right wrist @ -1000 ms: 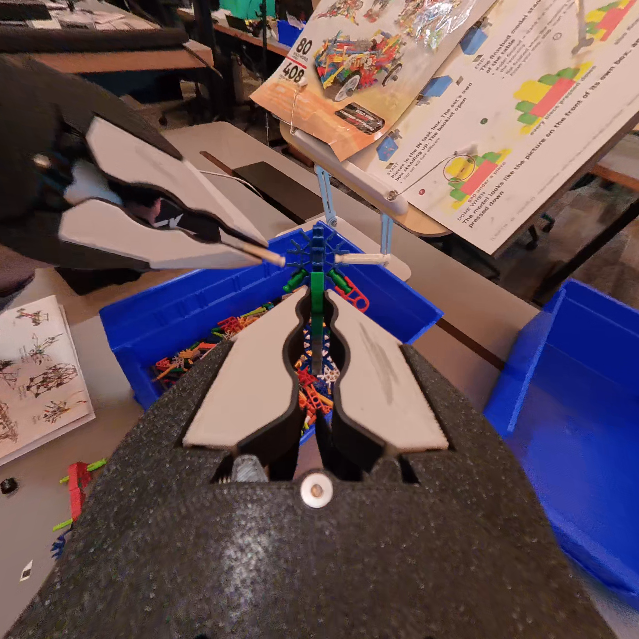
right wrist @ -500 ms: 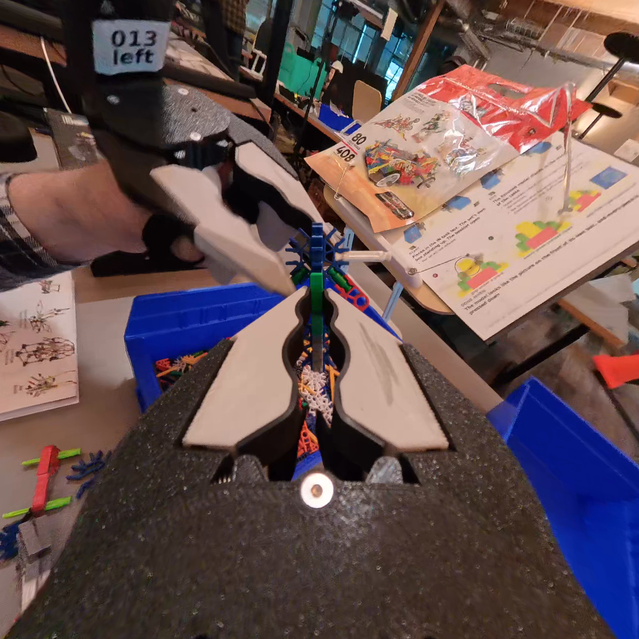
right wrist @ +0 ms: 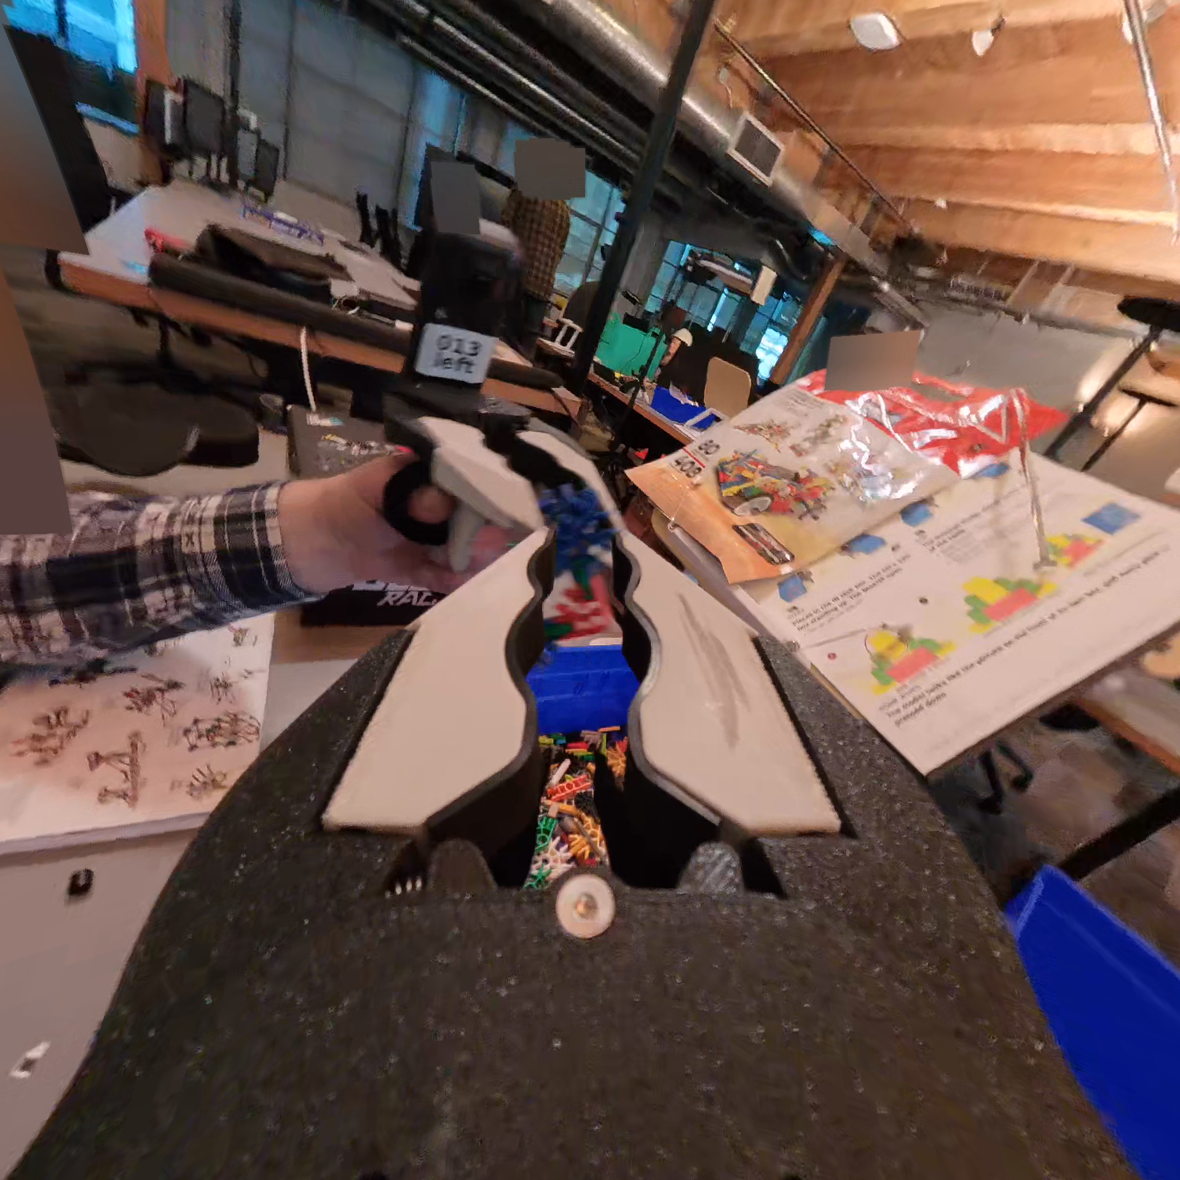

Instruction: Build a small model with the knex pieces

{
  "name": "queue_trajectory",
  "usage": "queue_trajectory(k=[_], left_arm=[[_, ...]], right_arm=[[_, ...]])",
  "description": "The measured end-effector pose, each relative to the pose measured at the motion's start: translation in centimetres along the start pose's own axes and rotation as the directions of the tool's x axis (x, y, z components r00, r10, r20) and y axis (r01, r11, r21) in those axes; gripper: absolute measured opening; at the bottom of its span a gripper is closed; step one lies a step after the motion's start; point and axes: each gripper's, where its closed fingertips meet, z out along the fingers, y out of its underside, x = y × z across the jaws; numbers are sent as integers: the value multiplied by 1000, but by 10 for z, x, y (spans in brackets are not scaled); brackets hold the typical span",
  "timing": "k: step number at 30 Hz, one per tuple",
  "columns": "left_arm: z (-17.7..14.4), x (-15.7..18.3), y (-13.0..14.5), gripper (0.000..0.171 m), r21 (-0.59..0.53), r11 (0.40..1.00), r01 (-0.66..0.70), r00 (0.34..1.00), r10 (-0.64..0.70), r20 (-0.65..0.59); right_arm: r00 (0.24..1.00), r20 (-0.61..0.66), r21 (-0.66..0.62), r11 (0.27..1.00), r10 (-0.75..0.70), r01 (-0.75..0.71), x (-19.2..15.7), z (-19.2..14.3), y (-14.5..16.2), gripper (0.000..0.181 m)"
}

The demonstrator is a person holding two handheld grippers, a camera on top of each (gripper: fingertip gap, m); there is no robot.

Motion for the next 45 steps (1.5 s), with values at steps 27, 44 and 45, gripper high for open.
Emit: queue_trajectory(k=[27, 44, 45], left_arm=[[-1, 57, -12, 29, 149, 969, 197, 898, -118, -423], [15, 48, 26, 46, -145, 985, -90, 974, 56, -222], [15, 48, 26, 45, -144, 986, -88, 974, 55, -221]], right_arm=[[930, 330, -84, 986, 161, -141, -38, 10, 17, 10], [974, 225, -228, 971, -17, 70, -28, 13, 22, 4], [976, 216, -231, 970, -27, 77, -28, 13, 22, 5]])
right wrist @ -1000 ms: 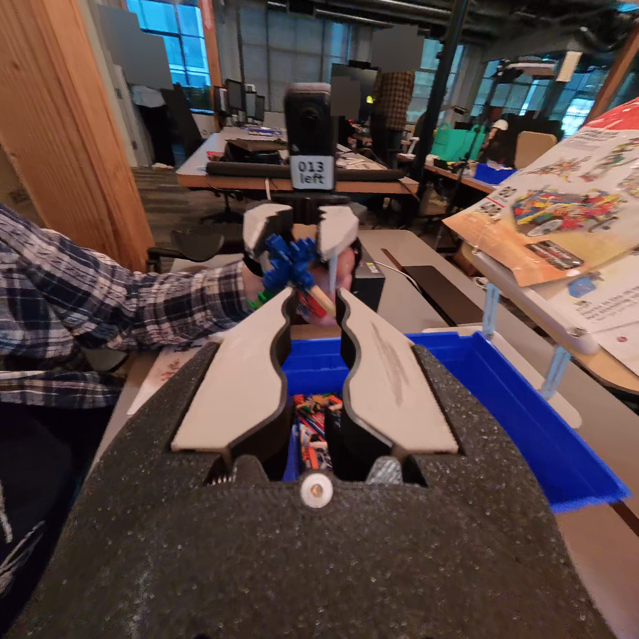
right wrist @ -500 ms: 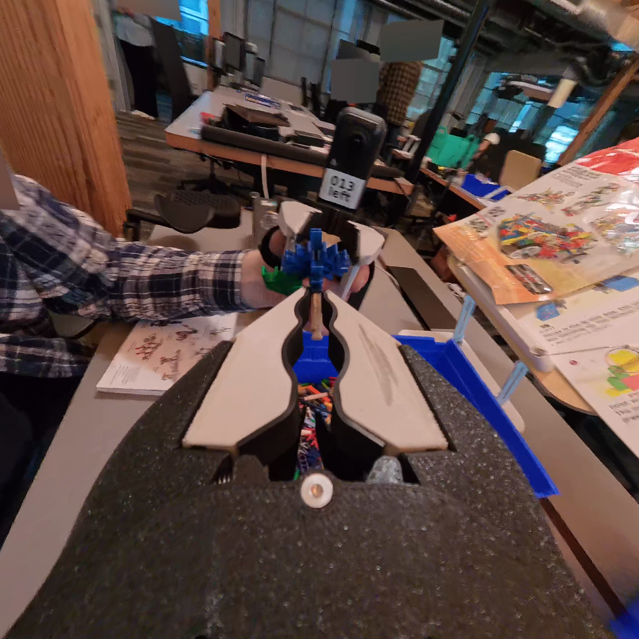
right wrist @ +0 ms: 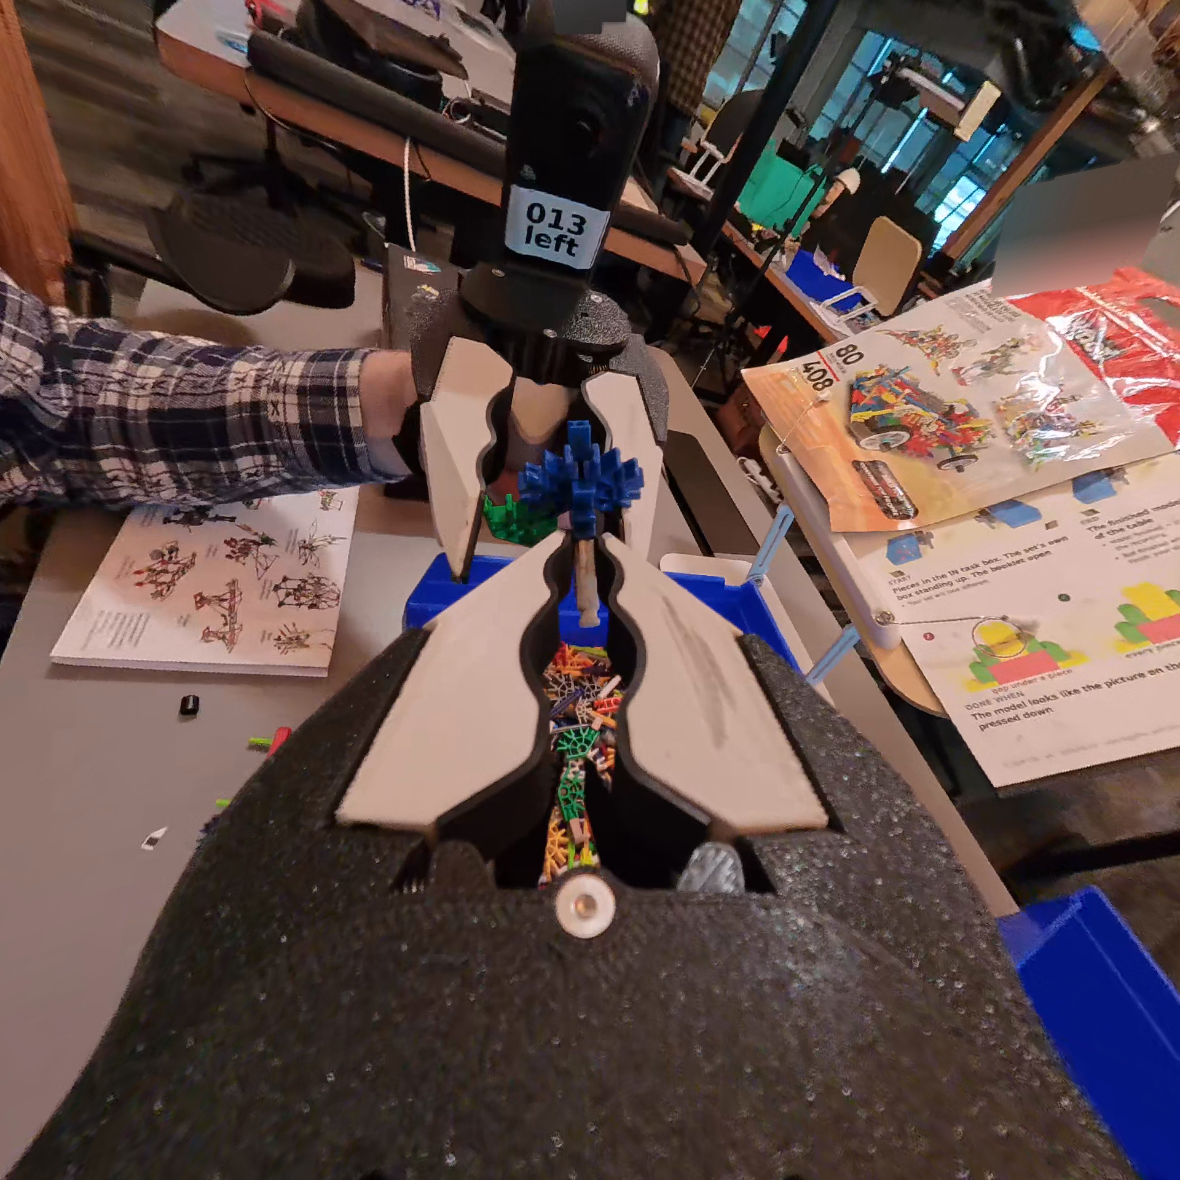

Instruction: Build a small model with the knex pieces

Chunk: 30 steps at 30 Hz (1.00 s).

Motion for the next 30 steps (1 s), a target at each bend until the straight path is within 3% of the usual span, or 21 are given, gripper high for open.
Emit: queue_trajectory(k=[9, 12, 18, 24, 30], left_arm=[[-2, 9, -19, 45, 141, 984, 105, 989, -90, -114], [0, 8, -21, 45, 167, 978, 121, 988, -102, -118], [4, -3, -14, 44, 130, 987, 90, 996, -87, -30], [3, -1, -22, 44, 187, 976, 114, 992, -103, -66], [6, 2, -19, 44, 174, 978, 119, 991, -106, -81]], right_arm=[[1000, 0, 62, 998, 12, -12, -2, -4, -9, 4], [996, 12, 132, 988, 84, -85, 0, -5, -17, 4], [993, -55, 124, 987, 109, -102, 8, -5, -11, 5], [993, -72, 142, 987, 93, -82, 10, -7, -15, 7], [991, -61, 184, 977, 120, -107, 10, -11, -18, 14]])
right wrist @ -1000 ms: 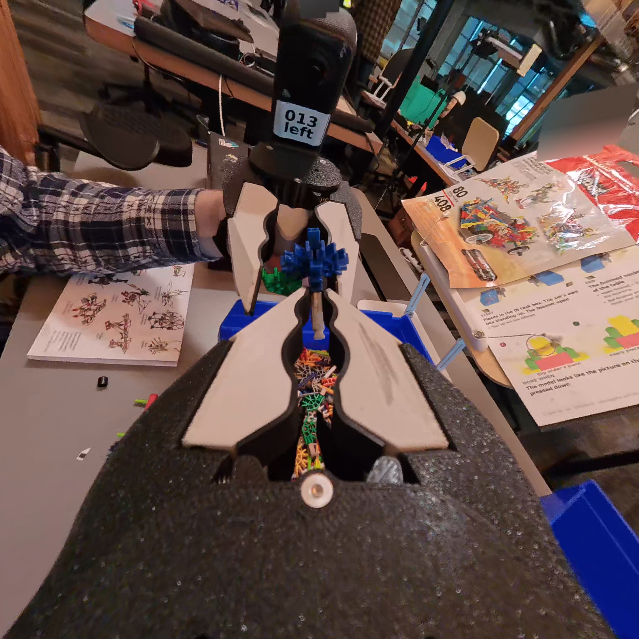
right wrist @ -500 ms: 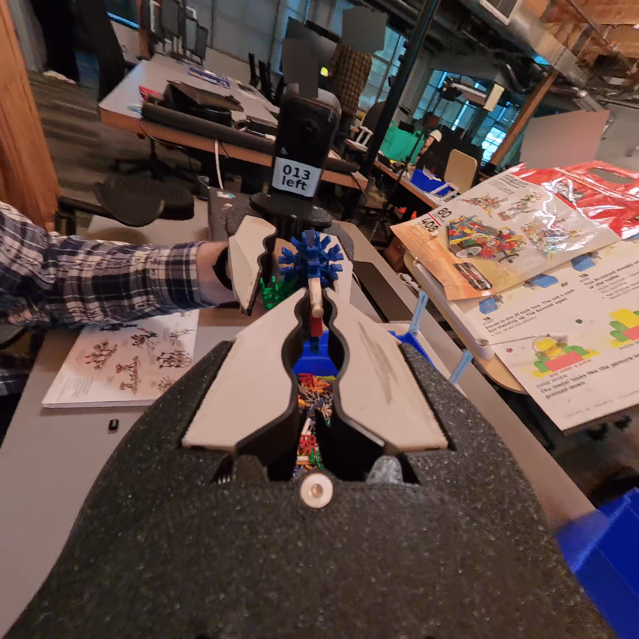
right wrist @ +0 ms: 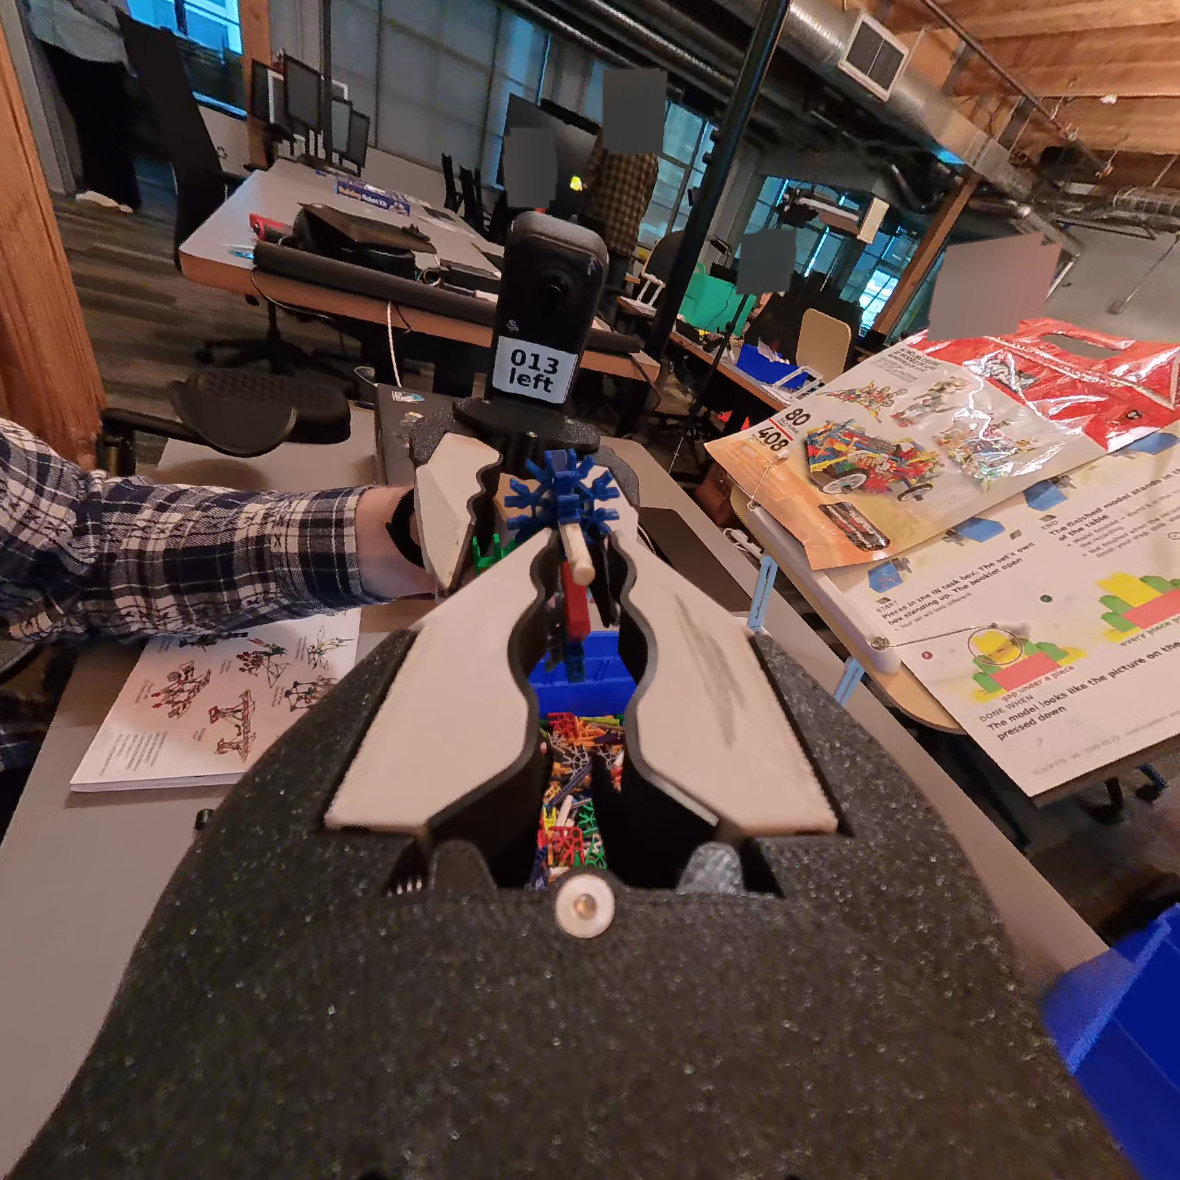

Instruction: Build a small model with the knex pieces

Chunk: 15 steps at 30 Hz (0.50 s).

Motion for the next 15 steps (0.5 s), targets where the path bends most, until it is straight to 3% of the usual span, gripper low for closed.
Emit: queue_trajectory(k=[10, 15], left_arm=[[3, 0, -1, 44, 20, 1000, 2, 1000, -2, -3], [4, -10, 0, 43, 11, 1000, -15, 997, 14, 71]], right_arm=[[999, 27, 15, 1000, 17, -17, -3, -1, -1, 7], [999, -50, -24, 1000, -11, 9, 4, 0, 2, 6]])
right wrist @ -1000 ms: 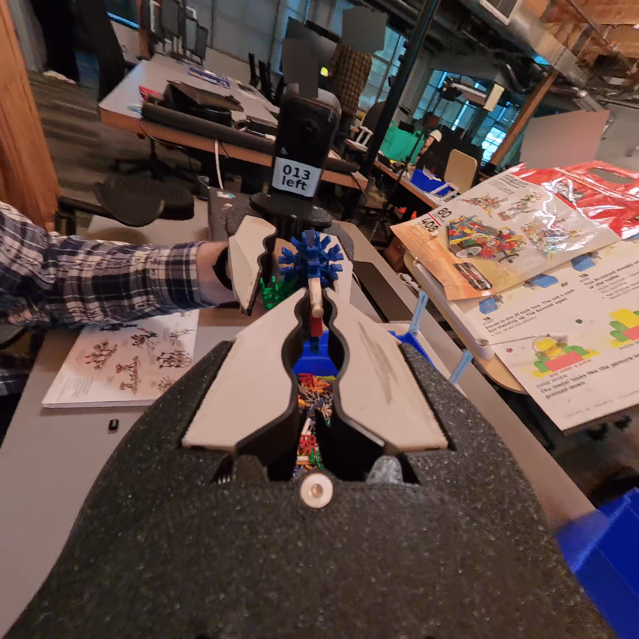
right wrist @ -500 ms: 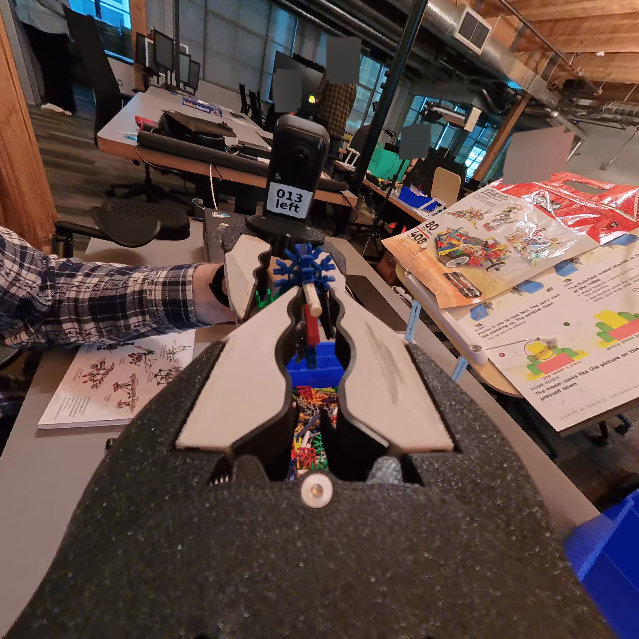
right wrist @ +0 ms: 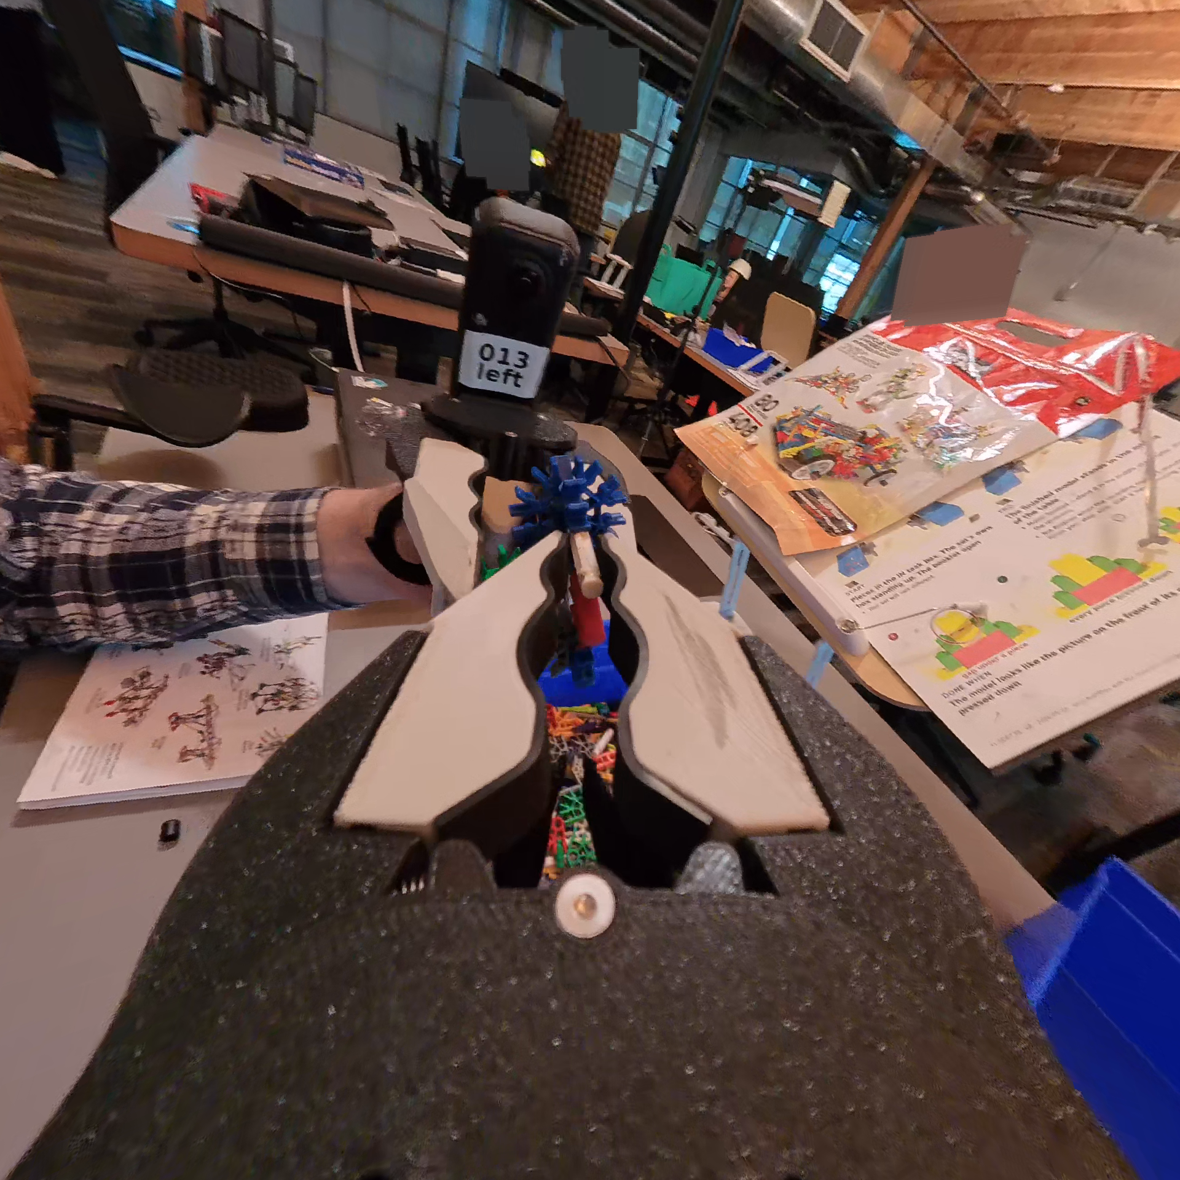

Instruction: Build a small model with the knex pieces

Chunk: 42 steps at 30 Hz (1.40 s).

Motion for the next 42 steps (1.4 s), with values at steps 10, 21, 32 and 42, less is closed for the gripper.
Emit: queue_trajectory(k=[10, 21, 32, 42], left_arm=[[3, -28, 1, 41, 3, 996, -89, 969, 85, 232], [-1, -54, -1, 40, -57, 974, -218, 832, 216, 510], [-24, -77, -4, 39, -527, 761, -379, 433, 649, 625], [-37, -79, -20, 38, -640, 657, -397, 184, 741, 646]], right_arm=[[964, -222, -150, 982, -147, 115, 19, 3, 6, 6], [794, -447, -327, 901, -413, 284, 34, 6, 7, 2], [819, -503, -275, 950, -275, 150, 38, 13, 12, 4], [889, -441, -6, 989, 128, -145, 28, 21, 4, 2]])
